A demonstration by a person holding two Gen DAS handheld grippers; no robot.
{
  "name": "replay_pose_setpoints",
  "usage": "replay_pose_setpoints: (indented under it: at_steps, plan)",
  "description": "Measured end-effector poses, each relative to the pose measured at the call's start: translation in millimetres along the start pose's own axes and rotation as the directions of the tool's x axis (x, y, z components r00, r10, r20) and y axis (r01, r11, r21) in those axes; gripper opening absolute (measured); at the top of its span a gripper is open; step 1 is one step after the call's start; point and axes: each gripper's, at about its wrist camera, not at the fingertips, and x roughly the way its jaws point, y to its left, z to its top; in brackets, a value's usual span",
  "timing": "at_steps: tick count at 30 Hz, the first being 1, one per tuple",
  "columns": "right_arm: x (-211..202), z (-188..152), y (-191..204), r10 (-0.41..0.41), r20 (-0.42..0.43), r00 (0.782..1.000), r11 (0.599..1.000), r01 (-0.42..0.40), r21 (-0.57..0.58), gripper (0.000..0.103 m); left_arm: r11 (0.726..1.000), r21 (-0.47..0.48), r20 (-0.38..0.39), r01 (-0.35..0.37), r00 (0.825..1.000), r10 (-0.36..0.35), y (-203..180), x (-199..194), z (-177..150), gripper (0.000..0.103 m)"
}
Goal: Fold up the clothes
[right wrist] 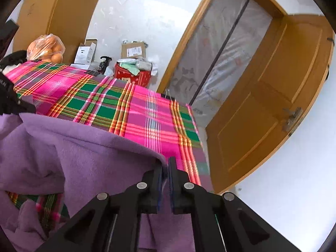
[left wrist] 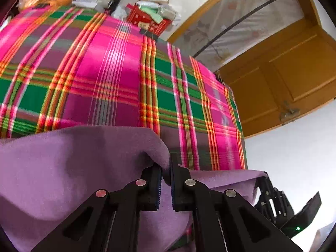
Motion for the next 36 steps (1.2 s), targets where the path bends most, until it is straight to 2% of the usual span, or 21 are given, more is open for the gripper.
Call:
replay_pose_setpoints:
  at_steps: [4,8,9,13,15,19,21,26,28,29,30,35,36]
  plan:
    - [-12,-8,-6,0.01,-0.011,1.0,1.0,-0.01,0.01,0.006,0.999,0.042,-0.012,0.004,1.0,-0.003,-1,-6,-4,0.011]
    - [-30,-19,-21,0.017,-0.024,1.0,0.999,-0.016,0.052,0.019,0.998,0.058,-0.01,0.019,1.0,-0.019,0,-21,-11,0.02]
    - [-34,-22,-26,0.02,-0.03,0.999,0.998,-0.018,0.068,0.019,0.998,0.053,-0.01,0.021,1.0,-0.02,1,-25,-13,0.02]
    - [-42,-37,-56,-0.038,-0.07,0.997,0.984,0.05,0.17,0.02,0.999,0.039,0.002,0.021,1.0,-0.021,7,-41,-18,0.02]
    - [-46,-50,-78,-0.031,-0.105,0.994,0.967,0.057,0.248,0.02,0.999,0.032,-0.003,0.021,1.0,-0.021,12,-47,-22,0.02]
    - [-57,-89,-116,0.123,-0.111,0.986,0.903,-0.065,0.424,0.024,0.999,0.052,-0.014,0.013,1.0,-0.012,20,-58,-36,0.02]
    - [-65,-108,-120,0.119,-0.122,0.985,0.899,-0.055,0.435,0.025,0.997,0.075,-0.027,0.01,1.0,-0.008,22,-62,-43,0.02]
    - [-87,-117,-93,0.232,-0.065,0.97,0.882,-0.182,0.435,0.026,0.992,0.122,-0.065,0.004,0.998,0.004,26,-70,-65,0.02]
    - [-96,-120,-83,0.277,-0.042,0.96,0.871,-0.232,0.433,0.027,0.992,0.129,-0.077,0.009,0.997,0.001,29,-73,-75,0.02]
    - [-101,-122,-77,0.302,-0.03,0.953,0.864,-0.26,0.431,0.032,0.991,0.132,-0.084,0.011,0.997,0.0,30,-75,-80,0.021]
    - [-106,-118,-63,0.356,-0.017,0.934,0.852,-0.317,0.416,0.037,0.991,0.136,-0.087,0.011,0.996,0.001,32,-77,-84,0.02]
    - [-124,-100,-1,0.553,0.033,0.833,0.774,-0.528,0.349,0.046,0.989,0.147,-0.093,0.007,0.996,0.007,44,-90,-105,0.021]
    - [-124,-95,8,0.557,0.029,0.83,0.776,-0.533,0.336,0.047,0.989,0.145,-0.091,0.007,0.996,0.007,48,-94,-109,0.021]
